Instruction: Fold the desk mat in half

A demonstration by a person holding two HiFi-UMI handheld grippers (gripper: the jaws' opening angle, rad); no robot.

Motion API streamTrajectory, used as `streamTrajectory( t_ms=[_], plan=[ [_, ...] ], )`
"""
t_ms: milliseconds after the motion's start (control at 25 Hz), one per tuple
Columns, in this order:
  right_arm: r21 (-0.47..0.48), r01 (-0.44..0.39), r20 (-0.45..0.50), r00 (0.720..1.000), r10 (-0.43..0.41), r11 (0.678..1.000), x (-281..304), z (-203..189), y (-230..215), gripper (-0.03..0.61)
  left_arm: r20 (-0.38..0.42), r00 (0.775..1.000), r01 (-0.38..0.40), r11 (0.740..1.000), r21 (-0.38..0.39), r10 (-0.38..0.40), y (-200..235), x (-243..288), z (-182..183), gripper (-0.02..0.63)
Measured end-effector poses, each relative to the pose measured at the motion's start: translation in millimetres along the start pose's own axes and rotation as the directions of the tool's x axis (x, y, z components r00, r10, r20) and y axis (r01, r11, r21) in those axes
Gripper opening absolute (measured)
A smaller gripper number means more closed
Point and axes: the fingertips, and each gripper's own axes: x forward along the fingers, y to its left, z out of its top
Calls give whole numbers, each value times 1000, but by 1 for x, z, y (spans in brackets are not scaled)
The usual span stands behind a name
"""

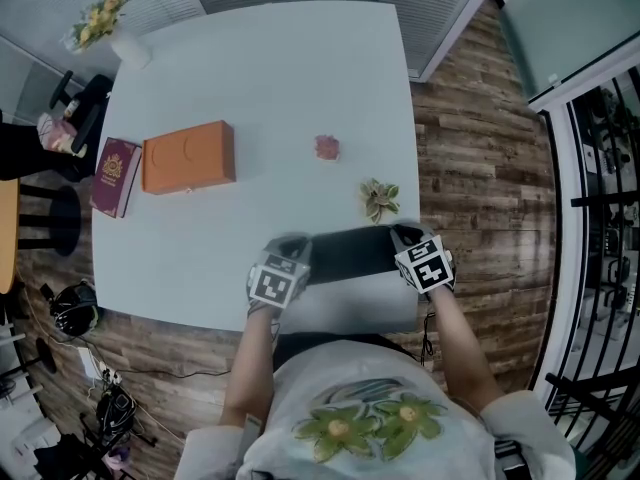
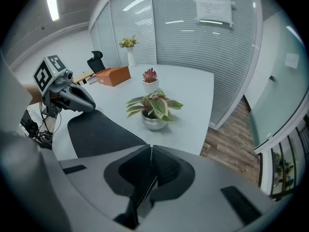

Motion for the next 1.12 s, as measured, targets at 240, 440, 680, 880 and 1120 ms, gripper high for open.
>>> streamTrajectory(
  t_ms=[240,440,680,880,1120],
  plan=[
    [5,3,-20,1000,-3,1000,8,-7,-1,31,-16,1000,9,1000,-13,-9,2,10,-7,26],
    [6,9,-34,999,-8,1000,12,-10,-3,31,-28,1000,14,1000,-15,-14,2,15,-13,26],
    [-9,9,-52,999,-9,1000,16,-10,-4,32,-24,1000,6,1000,-19,-6,4,19,-15,26],
    [5,7,-33,999,-7,1000,17,-9,-6,32,-16,1000,8,999,-48,-9,6,21,-16,28],
    [71,-21,-16,1000,22,997,15,-5,-8,91,-18,1000,-11,996,-90,9,11,17,-17,69]
  ],
)
